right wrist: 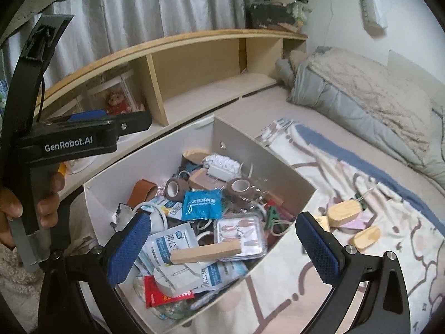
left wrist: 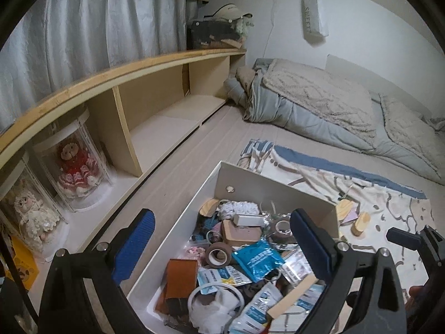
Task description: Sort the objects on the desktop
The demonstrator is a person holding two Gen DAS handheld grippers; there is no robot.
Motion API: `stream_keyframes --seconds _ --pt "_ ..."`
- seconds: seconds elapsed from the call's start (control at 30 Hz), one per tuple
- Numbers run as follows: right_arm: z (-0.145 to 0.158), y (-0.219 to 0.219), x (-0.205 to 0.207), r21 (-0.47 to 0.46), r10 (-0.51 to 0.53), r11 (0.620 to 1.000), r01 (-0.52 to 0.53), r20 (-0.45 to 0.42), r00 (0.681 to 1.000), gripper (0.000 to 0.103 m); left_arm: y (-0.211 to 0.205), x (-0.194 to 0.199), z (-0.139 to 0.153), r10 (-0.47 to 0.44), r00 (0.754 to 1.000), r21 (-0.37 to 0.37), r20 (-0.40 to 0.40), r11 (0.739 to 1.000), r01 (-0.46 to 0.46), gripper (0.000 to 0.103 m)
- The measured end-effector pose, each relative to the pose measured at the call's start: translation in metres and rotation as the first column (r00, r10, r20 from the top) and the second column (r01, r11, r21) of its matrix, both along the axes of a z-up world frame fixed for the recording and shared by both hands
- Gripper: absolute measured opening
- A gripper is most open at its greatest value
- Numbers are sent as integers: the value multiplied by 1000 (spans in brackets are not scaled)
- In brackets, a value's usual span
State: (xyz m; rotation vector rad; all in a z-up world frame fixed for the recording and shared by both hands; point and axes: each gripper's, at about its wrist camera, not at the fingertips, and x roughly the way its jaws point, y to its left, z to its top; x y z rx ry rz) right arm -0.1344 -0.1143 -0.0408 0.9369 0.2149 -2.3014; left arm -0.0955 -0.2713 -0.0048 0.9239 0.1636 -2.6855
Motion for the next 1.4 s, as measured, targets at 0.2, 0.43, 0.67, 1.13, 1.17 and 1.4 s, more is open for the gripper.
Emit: stream_keyframes --seconds 0.2,0.43,0.67,1.13,1.17,1.4 --pt "16 15 8 -14 -22 1000 22 -29 999 103 13 16 18 -7 999 -10 -43 1000 7 98" --pt "28 35 20 -1 -52 999 52 -66 996 103 32 35 32 -5 997 -17 -75 1000 4 100" --pt "42 65 39 -4 -95 995 95 -101 990 103 56 49 41 -55 995 3 -85 998 55 101" --pt "57 126 74 -14 -172 985 172 -133 976 103 111 77 38 -132 987 -50 -90 990 128 103" --pt "56 129 76 -11 -176 984 176 -136 975 103 115 79 37 -139 986 -53 -90 990 134 103" --pt "53 146 86 -20 -202 979 201 -137 970 103 135 90 34 -179 980 -45 -92 983 175 103"
